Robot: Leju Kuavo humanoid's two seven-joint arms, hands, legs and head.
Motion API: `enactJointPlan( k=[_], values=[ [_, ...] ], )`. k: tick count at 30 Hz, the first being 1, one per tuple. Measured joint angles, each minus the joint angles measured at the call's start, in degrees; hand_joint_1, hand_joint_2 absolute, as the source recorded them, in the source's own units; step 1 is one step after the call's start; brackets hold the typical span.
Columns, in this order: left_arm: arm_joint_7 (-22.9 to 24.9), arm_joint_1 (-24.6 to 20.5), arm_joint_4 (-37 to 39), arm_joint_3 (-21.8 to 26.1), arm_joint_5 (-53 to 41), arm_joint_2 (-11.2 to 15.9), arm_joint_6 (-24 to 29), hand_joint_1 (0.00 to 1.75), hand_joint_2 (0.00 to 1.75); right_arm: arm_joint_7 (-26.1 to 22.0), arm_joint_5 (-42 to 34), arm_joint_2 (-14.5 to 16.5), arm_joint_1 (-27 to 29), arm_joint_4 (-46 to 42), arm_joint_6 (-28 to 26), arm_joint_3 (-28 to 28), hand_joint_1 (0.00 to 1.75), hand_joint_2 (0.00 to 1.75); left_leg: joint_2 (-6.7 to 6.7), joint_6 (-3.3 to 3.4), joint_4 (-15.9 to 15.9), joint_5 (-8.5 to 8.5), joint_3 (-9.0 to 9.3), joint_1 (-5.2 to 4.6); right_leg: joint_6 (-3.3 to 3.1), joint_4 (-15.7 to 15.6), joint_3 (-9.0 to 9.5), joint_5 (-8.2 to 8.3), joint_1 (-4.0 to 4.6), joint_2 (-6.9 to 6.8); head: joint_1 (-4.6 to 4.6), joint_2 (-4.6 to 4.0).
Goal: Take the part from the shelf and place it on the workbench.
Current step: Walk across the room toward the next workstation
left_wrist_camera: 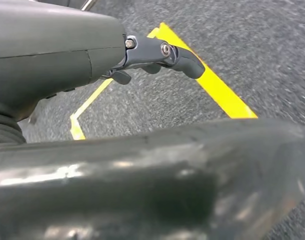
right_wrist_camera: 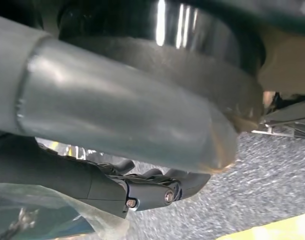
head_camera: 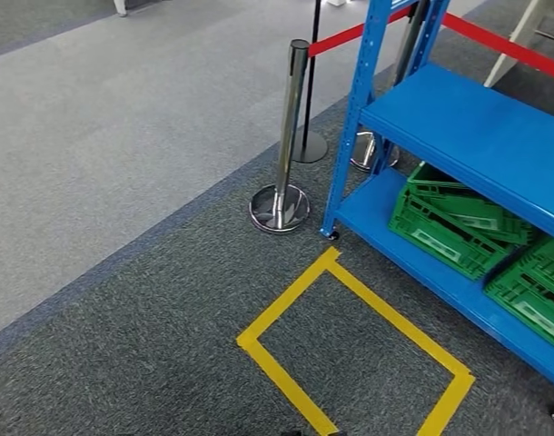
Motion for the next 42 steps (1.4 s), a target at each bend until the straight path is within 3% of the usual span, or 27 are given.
enactJointPlan(
  k=[2,4,5,7,9,11,13,14,15,16,18,20,22,24,26,28,29,30,32,34,35,37,38,40,42],
  values=[
    [0.5,-0.2,0.0,0.2,-0.1,0.1,-0.1,0.0,0.0,0.3,0.0,0.0,0.0,-0.1,0.1,0.0,0.0,0.0,1.33,-0.65,0.4,-0.59,0.32,0.09,0.5,-7.5,4.35,3.31,-0.01,-2.5,0.08,0.0],
    [0.7,-0.2,0.0,0.5,-0.1,0.1,-0.4,0.0,0.0,0.4,0.0,0.0,-0.1,-0.2,0.6,0.0,0.0,0.0,2.39,-1.38,1.1,-1.26,0.43,-0.16,-0.18,-12.2,7.04,4.15,0.32,-4.71,0.13,0.01],
    [0.6,-0.2,0.0,0.6,0.0,0.2,-0.8,0.0,0.0,0.5,0.0,0.1,0.0,-0.2,0.9,-0.1,0.0,0.0,2.95,-1.63,1.4,-1.47,0.49,-0.36,-0.77,-12.5,7.23,3.77,0.51,-4.88,0.02,0.01],
    [-0.2,-0.4,0.0,0.8,0.2,0.1,-2.2,0.0,0.0,0.6,-0.1,0.1,0.0,-0.1,1.2,-0.1,0.0,0.0,3.71,-2.07,1.6,-1.91,0.78,-0.28,-1.92,-12.5,7.1,3.73,0.43,-3.52,-0.3,0.01],
    [-1.2,-0.5,0.0,1.0,0.5,0.1,-3.2,0.0,0.0,0.6,-0.1,0.1,0.0,-0.1,1.2,-0.1,0.0,0.0,1.51,-2.57,3.8,-3.73,0.1,0.05,-2.67,-12.5,7.16,3.81,0.32,-2.19,-0.36,0.01],
    [-2.3,-0.3,0.0,1.3,0.7,0.1,-3.5,0.0,0.0,0.5,-0.2,0.1,-0.2,-0.1,1.3,-0.1,0.0,0.0,-1.65,-2.77,10.4,-7.26,-2.76,0.23,-3.29,-12.5,7.2,3.9,0.36,-0.66,-0.43,0.0],
    [-2.8,0.0,0.0,1.7,0.9,0.0,-3.6,0.0,0.0,0.5,-0.3,0.1,-0.2,-0.1,1.5,-0.1,0.0,0.0,-2.58,-2.61,17.3,-9.57,-6.12,0.22,-3.63,-12.5,7.24,3.95,0.56,1.22,-0.43,0.0],
    [-2.9,0.0,0.0,1.9,1.0,0.0,-3.6,0.0,0.0,0.5,-0.3,0.1,-0.2,-0.1,1.5,-0.1,0.0,0.0,-2.72,-2.4,18.2,-9.12,-6.8,0.19,-3.68,-12.5,7.32,3.96,0.67,2.19,-0.44,0.0],
    [-2.9,0.0,0.0,2.0,1.0,0.0,-3.6,0.0,0.0,0.6,-0.3,0.1,-0.2,-0.1,1.5,-0.1,0.0,0.0,-2.94,-2.09,17.0,-7.53,-6.53,0.14,-3.69,-12.5,7.44,3.97,0.77,3.15,-0.43,0.0],
    [-2.9,0.0,0.0,2.1,1.1,-0.1,-3.7,0.0,0.0,0.6,-0.3,0.1,-0.2,-0.1,1.6,-0.1,0.0,0.0,-3.55,-1.68,13.8,-5.13,-5.37,0.07,-3.68,-12.5,7.57,3.97,0.82,4.04,-0.43,0.0],
    [-2.9,0.0,0.0,2.2,1.1,0.0,-3.7,0.0,0.0,0.7,-0.3,0.1,-0.2,-0.1,1.7,-0.1,0.0,0.0,-6.44,-0.8,6.6,-1.35,-2.61,0.02,-3.55,-12.4,7.64,4.01,0.81,5.6,-0.38,0.0],
    [-2.7,-0.1,0.0,2.4,1.2,0.1,-3.8,0.0,0.0,0.9,-0.2,0.1,-0.2,0.0,1.9,-0.1,0.0,0.0,-8.36,-0.45,3.1,-0.71,-1.29,-0.05,-3.02,-12.4,7.14,4.22,0.56,6.89,-0.51,0.0],
    [-2.1,-0.2,0.0,2.6,1.2,0.0,-3.6,0.0,0.0,1.1,-0.1,0.1,-0.2,0.0,2.0,-0.1,0.0,0.0,-7.45,-0.43,2.0,-0.75,-1.01,0.02,-2.23,-12.5,6.52,4.51,0.35,7.93,-0.68,0.0],
    [-1.5,-0.4,0.0,2.7,1.0,-0.1,-3.3,0.0,0.0,1.2,0.0,0.0,-0.2,0.0,1.9,-0.1,0.0,0.0,-5.95,-0.21,1.0,-0.26,-0.65,0.28,-1.61,-11.0,5.46,3.43,0.54,5.95,-0.44,0.0],
    [-1.1,-0.3,0.0,2.8,0.9,-0.2,-2.9,0.0,0.0,1.3,0.0,0.0,-0.2,-0.1,1.7,-0.1,0.0,0.0,-4.16,0.03,0.5,-0.03,-0.41,0.33,-1.15,-5.3,2.64,0.16,0.72,2.39,0.03,0.0],
    [-0.9,-0.2,0.0,3.0,0.9,-0.2,-2.8,0.0,0.0,1.3,-0.1,0.0,-0.3,-0.1,1.4,-0.1,0.0,0.0,-2.18,0.11,0.6,-0.14,-0.43,0.3,-0.69,1.6,-0.57,-2.68,0.56,0.97,0.26,0.0],
    [-0.9,-0.1,0.0,3.1,0.9,-0.2,-2.7,0.0,0.0,1.3,-0.1,0.0,-0.3,-0.1,1.3,-0.1,0.0,0.0,-1.22,0.07,0.6,-0.21,-0.4,0.31,-0.46,3.0,-1.04,-2.76,0.44,0.69,0.26,0.0],
    [-0.9,-0.2,0.0,3.1,0.9,-0.2,-2.7,0.0,0.0,1.3,-0.1,0.0,-0.4,-0.2,1.2,-0.1,0.0,0.0,-0.36,-0.01,0.6,-0.3,-0.33,0.35,-0.26,2.0,-0.31,-1.76,0.32,0.39,0.27,0.0],
    [-1.1,-0.3,0.0,3.2,0.8,-0.3,-2.6,0.0,0.0,1.5,-0.1,-0.1,-0.3,-0.3,1.1,-0.2,0.0,0.0,1.01,-0.4,0.8,-0.57,-0.11,0.41,0.01,-5.3,3.9,1.65,0.14,-1.42,0.28,0.0],
    [-1.2,-0.3,0.0,3.2,0.7,-0.4,-2.4,0.0,0.0,1.6,-0.1,-0.1,-0.4,-0.3,1.1,-0.2,0.0,0.0,2.07,-1.05,1.2,-0.99,0.01,0.11,-0.41,-11.7,7.57,3.3,0.37,-3.94,0.44,0.01],
    [-1.3,-0.4,0.0,3.2,0.7,-0.4,-2.3,0.0,0.0,1.7,-0.1,0.0,-0.3,-0.3,1.1,-0.2,0.0,0.0,2.59,-1.34,1.3,-1.13,0.08,-0.11,-0.8,-12.9,8.22,3.28,0.52,-4.61,0.38,0.01],
    [-1.4,-0.5,0.0,3.3,0.6,-0.4,-2.1,0.0,0.0,1.7,0.0,0.0,-0.2,-0.3,1.1,-0.2,0.0,0.0,3.69,-1.72,1.4,-1.28,0.26,-0.3,-1.71,-12.9,8.1,3.27,0.61,-3.59,0.2,0.01],
    [-1.5,-0.6,0.0,3.3,0.6,-0.3,-1.9,0.0,0.0,1.8,0.0,0.0,-0.1,-0.2,1.1,-0.2,0.0,0.0,3.54,-2.01,1.7,-1.61,0.37,-0.21,-2.05,-12.9,8.02,3.36,0.54,-2.97,0.09,0.01],
    [-1.8,-0.7,0.0,3.3,0.5,-0.3,-1.7,0.0,0.0,1.9,0.0,0.0,-0.2,-0.2,1.0,-0.2,0.0,0.0,1.05,-2.57,4.5,-3.84,-0.55,0.09,-2.74,-13.0,8.02,3.6,0.35,-1.68,0.0,0.01],
    [-2.1,-0.6,0.0,3.5,0.2,-0.3,-1.5,0.0,0.0,2.0,0.3,0.0,-0.2,-0.2,1.0,-0.2,0.0,0.0,-1.89,-2.79,11.8,-7.6,-3.62,0.25,-3.21,-13.0,7.97,3.78,0.34,-0.2,-0.1,0.0]
  ],
)
